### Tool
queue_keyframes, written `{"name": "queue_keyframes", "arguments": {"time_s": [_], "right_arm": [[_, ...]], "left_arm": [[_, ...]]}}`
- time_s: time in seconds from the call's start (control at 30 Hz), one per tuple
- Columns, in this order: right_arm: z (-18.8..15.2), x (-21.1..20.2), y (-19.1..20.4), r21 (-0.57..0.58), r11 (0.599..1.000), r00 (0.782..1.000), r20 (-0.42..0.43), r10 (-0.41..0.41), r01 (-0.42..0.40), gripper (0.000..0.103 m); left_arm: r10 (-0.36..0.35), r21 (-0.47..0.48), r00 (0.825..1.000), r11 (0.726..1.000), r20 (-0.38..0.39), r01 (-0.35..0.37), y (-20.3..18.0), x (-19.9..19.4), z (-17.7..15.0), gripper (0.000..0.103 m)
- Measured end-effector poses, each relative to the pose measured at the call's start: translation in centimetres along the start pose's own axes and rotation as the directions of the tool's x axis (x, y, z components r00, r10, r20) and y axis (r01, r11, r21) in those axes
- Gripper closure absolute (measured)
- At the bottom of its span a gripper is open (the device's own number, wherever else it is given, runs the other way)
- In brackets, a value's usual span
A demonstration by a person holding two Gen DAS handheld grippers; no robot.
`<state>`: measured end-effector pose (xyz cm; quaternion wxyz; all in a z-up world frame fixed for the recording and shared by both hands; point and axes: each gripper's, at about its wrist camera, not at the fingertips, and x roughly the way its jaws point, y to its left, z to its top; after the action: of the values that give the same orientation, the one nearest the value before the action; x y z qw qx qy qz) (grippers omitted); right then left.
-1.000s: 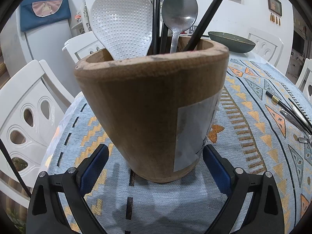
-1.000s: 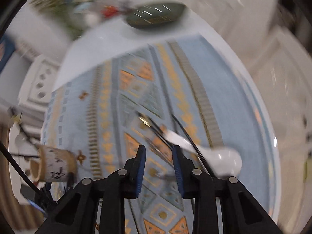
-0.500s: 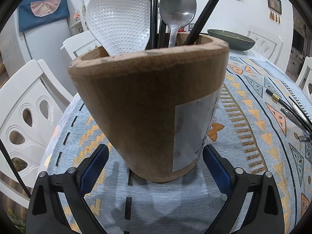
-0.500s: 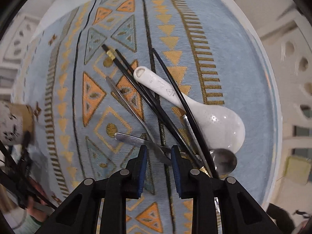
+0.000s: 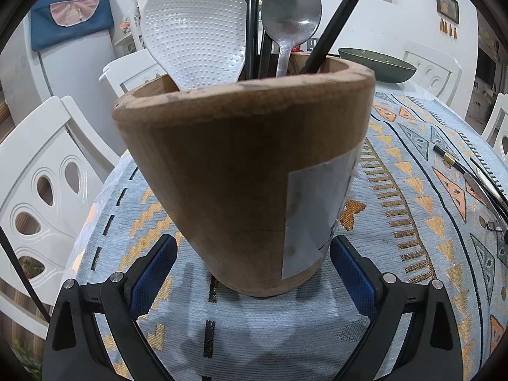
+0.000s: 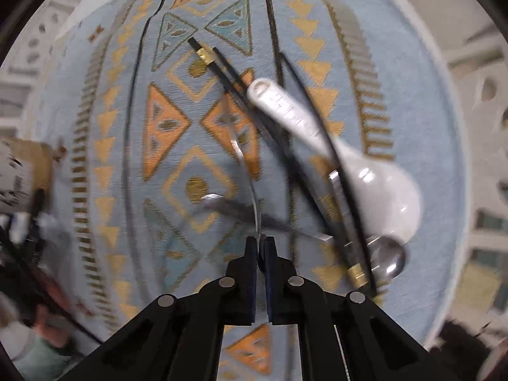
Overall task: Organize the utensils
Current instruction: 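Return the right gripper to the pile and grasp the silver fork, then lift the silver fork with the right gripper into the cup and release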
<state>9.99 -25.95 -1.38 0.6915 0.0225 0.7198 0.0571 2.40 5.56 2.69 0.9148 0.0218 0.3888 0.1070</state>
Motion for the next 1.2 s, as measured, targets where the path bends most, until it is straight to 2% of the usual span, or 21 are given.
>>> {"name": "queue_keyframes", "arguments": {"time_s": [0.07, 0.33, 0.47, 0.53, 0.6, 0.7, 0.73, 0.9, 1.0, 1.07, 1.2], "right_arm": [[-0.1, 0.1, -0.2, 0.029, 0.998, 0.998, -0.015, 0.063, -0.062, 0.100], [1.0, 2.1, 0.6, 0.027, 0.999, 0.995, -0.091, 0.030, -0.028, 0.099], [4.2, 2.6, 2.2, 0.030, 1.000, 0.992, -0.125, 0.014, -0.011, 0.099], [4.4, 2.4, 2.4, 0.035, 0.999, 0.995, -0.097, 0.017, -0.013, 0.100], [4.8, 1.5, 2.7, 0.006, 1.000, 1.000, -0.028, 0.012, -0.012, 0.100], [4.0, 0.2, 3.6, 0.017, 0.996, 0.996, 0.022, 0.085, -0.085, 0.100], [3.9, -0.2, 3.9, 0.025, 0.991, 0.991, 0.037, 0.128, -0.129, 0.100], [3.7, -2.3, 5.1, 0.028, 0.969, 0.966, 0.089, 0.242, -0.245, 0.100], [3.3, -4.0, 4.9, 0.033, 0.944, 0.937, 0.135, 0.322, -0.329, 0.100], [3.6, -6.5, 4.9, 0.015, 0.923, 0.909, 0.176, 0.377, -0.385, 0.100], [2.6, -11.8, 7.7, -0.086, 0.888, 0.854, 0.245, 0.458, -0.452, 0.100]], "left_arm": [[0.000, 0.002, 1.000, 1.000, 0.002, 0.000, -0.1, -0.1, 0.0, 0.006], [-0.001, 0.003, 1.000, 1.000, 0.003, 0.001, -0.1, -0.1, 0.0, 0.006], [-0.002, 0.001, 1.000, 1.000, 0.004, 0.002, -0.1, -0.1, 0.0, 0.006], [-0.002, -0.004, 1.000, 1.000, 0.003, 0.002, 0.0, -0.1, 0.0, 0.006], [-0.003, -0.006, 1.000, 1.000, 0.002, 0.003, 0.0, -0.1, 0.0, 0.006], [-0.002, -0.002, 1.000, 1.000, 0.003, 0.002, 0.0, -0.1, 0.0, 0.006], [-0.002, -0.001, 1.000, 1.000, 0.003, 0.002, 0.0, -0.1, 0.0, 0.006], [-0.002, -0.002, 1.000, 1.000, 0.001, 0.002, -0.1, -0.1, 0.0, 0.006], [-0.002, -0.001, 1.000, 1.000, 0.002, 0.002, -0.1, -0.1, 0.0, 0.006], [-0.002, -0.002, 1.000, 1.000, 0.002, 0.002, -0.1, -0.1, 0.0, 0.006], [-0.002, -0.001, 1.000, 1.000, 0.002, 0.002, -0.1, -0.1, 0.0, 0.006]]}}
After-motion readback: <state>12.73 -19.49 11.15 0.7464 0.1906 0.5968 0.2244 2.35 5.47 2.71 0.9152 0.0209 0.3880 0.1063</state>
